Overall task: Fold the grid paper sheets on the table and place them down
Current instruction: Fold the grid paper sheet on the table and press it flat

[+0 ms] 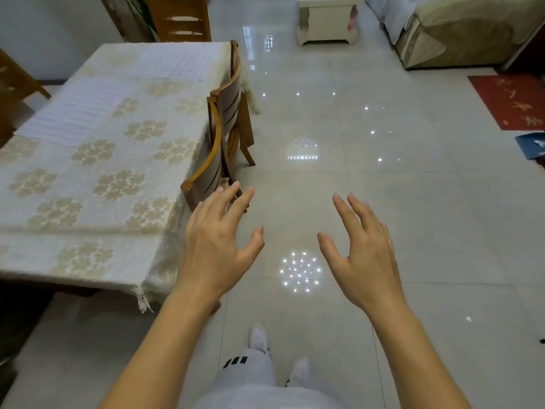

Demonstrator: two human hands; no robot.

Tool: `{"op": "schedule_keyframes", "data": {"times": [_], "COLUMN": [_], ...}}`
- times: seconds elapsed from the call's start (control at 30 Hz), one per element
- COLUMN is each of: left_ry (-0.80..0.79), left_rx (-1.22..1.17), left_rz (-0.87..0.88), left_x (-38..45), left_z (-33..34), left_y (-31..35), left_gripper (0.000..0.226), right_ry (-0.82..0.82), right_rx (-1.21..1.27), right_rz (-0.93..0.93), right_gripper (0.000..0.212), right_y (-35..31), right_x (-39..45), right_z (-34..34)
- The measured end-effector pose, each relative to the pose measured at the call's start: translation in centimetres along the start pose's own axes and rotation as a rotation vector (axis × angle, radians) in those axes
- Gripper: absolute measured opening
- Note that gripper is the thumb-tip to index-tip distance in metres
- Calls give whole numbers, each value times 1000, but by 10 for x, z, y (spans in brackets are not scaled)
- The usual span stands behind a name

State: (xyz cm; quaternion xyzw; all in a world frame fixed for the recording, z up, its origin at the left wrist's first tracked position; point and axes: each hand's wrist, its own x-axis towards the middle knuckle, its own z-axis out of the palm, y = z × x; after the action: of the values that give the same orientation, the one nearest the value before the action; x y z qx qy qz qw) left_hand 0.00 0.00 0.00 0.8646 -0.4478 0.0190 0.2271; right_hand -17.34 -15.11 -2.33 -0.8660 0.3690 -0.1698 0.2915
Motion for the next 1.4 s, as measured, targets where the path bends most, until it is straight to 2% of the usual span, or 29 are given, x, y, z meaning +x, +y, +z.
{"op": "schedule_keyframes", "data": {"times": [0.33,0.9,1.17,1.4], "left_ry": [-20,-25,-27,-53], "left_rx": [-25,-34,-53,-24], "left_rz": [46,36,32,41], "left_x": [71,249,310,380], "left_z": [29,28,52,83], "left_y": [-29,-141,-149,-137], "left_gripper": [63,65,64,64], "right_ry": [1,18,-7,1], "right_rx": [-31,-167,-187,-155], "right_rz": [13,-19,1,24], "right_gripper": [66,64,64,64], "right_y": [-9,-75,-62,-20], "right_x": [74,266,325,398], "right_z": [16,75,85,80]}}
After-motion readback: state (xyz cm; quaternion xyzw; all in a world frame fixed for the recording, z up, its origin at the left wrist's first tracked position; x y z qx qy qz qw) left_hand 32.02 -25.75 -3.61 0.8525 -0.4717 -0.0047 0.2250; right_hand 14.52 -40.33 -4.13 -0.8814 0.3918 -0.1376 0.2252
